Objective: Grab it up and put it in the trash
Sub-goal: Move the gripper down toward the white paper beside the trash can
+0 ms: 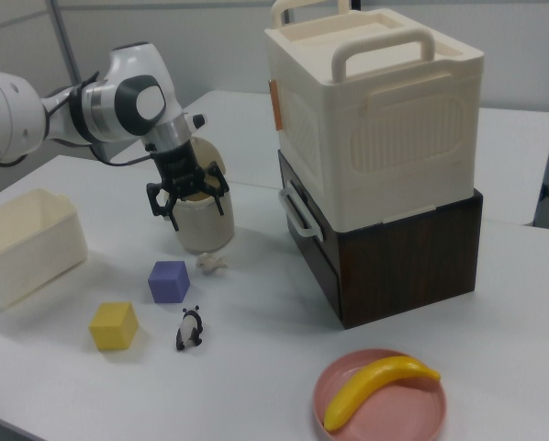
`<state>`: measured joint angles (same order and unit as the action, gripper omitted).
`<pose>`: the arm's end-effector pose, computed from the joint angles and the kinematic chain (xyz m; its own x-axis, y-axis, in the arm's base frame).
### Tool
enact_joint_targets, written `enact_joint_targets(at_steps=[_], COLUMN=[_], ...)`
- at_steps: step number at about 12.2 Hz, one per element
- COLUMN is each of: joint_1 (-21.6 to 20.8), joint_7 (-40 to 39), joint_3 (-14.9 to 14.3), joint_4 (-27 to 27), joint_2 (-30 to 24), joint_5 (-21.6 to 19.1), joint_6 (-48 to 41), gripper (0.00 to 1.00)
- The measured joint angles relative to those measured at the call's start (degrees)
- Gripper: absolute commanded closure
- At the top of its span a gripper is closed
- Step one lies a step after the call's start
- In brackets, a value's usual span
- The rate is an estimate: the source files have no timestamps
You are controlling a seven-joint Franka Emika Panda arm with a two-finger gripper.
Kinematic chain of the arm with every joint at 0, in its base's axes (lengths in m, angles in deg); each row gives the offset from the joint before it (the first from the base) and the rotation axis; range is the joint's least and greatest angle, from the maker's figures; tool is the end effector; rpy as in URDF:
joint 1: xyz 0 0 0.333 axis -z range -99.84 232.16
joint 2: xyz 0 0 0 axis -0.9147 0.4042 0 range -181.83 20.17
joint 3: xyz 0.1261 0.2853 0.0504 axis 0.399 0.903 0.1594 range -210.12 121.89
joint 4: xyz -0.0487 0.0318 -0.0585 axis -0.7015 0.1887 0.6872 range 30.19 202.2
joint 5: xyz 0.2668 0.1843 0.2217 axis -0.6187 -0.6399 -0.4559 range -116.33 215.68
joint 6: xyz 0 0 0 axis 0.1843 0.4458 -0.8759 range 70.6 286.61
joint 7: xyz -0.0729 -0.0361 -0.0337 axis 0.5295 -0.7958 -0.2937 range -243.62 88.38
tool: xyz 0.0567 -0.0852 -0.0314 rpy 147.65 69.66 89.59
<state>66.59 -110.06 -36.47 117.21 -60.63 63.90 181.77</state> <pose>0.6589 0.0558 0.4333 0.7176 0.6866 -0.1172 0.6963 -0.7031 0.1442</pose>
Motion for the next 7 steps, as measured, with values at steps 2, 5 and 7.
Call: enact_joint_targets(at_steps=[2,5,7], joint_1=[0.0,0.0,0.1], joint_7=[-0.1,-0.1,-0.1], joint_3=[0.5,0.6,0.6], joint_4=[0.0,0.1,0.1], joint_2=[1.5,3.3,4.7], joint_5=[0.7,1.8,3.2], joint_6=[0.0,1.3,3.0], gripper=[0.00,0.00,0.00])
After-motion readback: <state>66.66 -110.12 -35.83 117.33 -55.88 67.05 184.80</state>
